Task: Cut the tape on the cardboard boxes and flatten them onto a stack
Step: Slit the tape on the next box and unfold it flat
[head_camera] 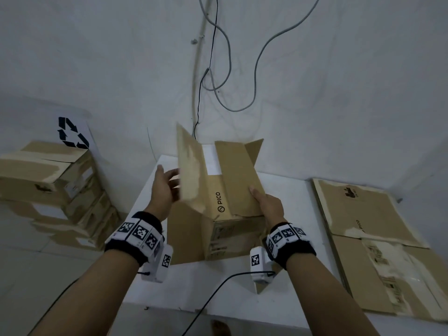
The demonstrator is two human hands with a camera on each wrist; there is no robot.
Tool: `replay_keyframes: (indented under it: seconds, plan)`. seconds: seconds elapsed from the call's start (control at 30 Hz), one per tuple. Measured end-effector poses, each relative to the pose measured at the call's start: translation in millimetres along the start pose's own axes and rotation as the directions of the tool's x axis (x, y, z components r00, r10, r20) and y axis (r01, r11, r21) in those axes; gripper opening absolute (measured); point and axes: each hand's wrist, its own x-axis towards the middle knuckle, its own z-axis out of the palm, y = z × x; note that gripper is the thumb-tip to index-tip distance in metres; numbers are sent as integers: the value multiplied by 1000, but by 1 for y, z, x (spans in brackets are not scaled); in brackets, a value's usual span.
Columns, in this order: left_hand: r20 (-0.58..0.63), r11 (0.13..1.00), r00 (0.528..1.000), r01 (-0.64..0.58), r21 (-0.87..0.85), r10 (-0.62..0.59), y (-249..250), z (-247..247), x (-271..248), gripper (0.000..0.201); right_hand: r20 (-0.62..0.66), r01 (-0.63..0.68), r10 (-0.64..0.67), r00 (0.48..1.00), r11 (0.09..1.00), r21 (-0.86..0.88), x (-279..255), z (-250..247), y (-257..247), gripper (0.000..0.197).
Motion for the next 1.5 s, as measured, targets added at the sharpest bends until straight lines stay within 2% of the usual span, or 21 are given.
replay_keyframes:
  seconds: [0.03,0.1,0.13,0.23,0.37,0.5,0.6,0.67,0.73,0.8,0.9,0.93,0.97,1.0,1.03,1.07,1.1,1.17,1.27,1.37,1.5]
  plan:
    - [76,999,996,-43,22,41,4,15,-6,54,8,1,-1,1000,1000,-17,1,0,0,72]
    - [203,958,971,-169,232,122,-1,43,-12,34,9,-4,5,1000,998,-66,1,-1,-1,66]
    - [250,907,959,-223,358,137,-10,54,-12,41,3,-1,2,1000,996,-92,1,-2,-1,59]
    - [301,697,936,-340,631,184,-44,74,-7,86,1,-5,5,1000,988,-155,-2,-6,1,51]
    - [246,516,932,-354,780,267,-59,79,-1,115,10,32,-31,999,996,-89,-8,-5,7,51]
    - [210,567,948,-312,763,239,-60,81,6,130,79,31,-37,996,997,70,-13,-10,4,48]
    - [173,701,963,-270,660,207,-62,72,12,135,101,68,-72,992,997,46,-15,-13,6,39]
    - [153,740,966,-256,622,206,-62,63,12,139,85,70,-73,994,997,42,-15,-11,8,37]
    - [148,751,969,-248,612,199,-61,52,8,138,62,70,-73,995,996,58,-13,-8,8,46]
    - [133,635,971,-229,737,197,-56,38,1,120,50,60,-63,997,995,76,-9,-7,7,55]
    - [101,191,944,-167,967,313,-46,18,-11,74,60,59,-64,996,995,77,-5,-6,3,60]
    - [127,53,948,-149,987,291,-43,14,-14,64,60,59,-64,996,995,77,-5,-5,1,65]
    - [151,-38,966,-147,988,210,-44,11,-14,55,56,55,-60,997,995,78,-3,-4,-1,73]
    - [150,-75,985,-143,987,90,-44,9,-14,48,56,54,-59,997,995,80,-2,-2,-2,80]
    - [99,-30,995,-99,995,-12,-48,10,-10,48,58,54,-59,997,996,75,-1,-1,-3,83]
    - [57,67,993,-51,996,-103,-50,13,-6,52,62,59,-63,996,996,68,0,0,-4,82]
    - [47,211,987,-14,977,-151,-49,19,-4,62,66,61,-65,996,996,64,0,0,-5,79]
    - [71,505,984,20,863,-161,-40,39,-2,84,67,56,-61,996,996,74,0,0,-5,79]
    - [-14,752,986,134,646,-163,-21,71,10,79,67,47,-52,996,996,79,-2,-2,-4,67]
    - [-61,890,987,161,428,-150,-11,87,31,81,66,59,-64,996,996,66,-1,-4,-1,56]
    - [-136,961,985,140,238,-110,-11,83,53,80,63,63,-69,996,994,84,2,-4,3,63]
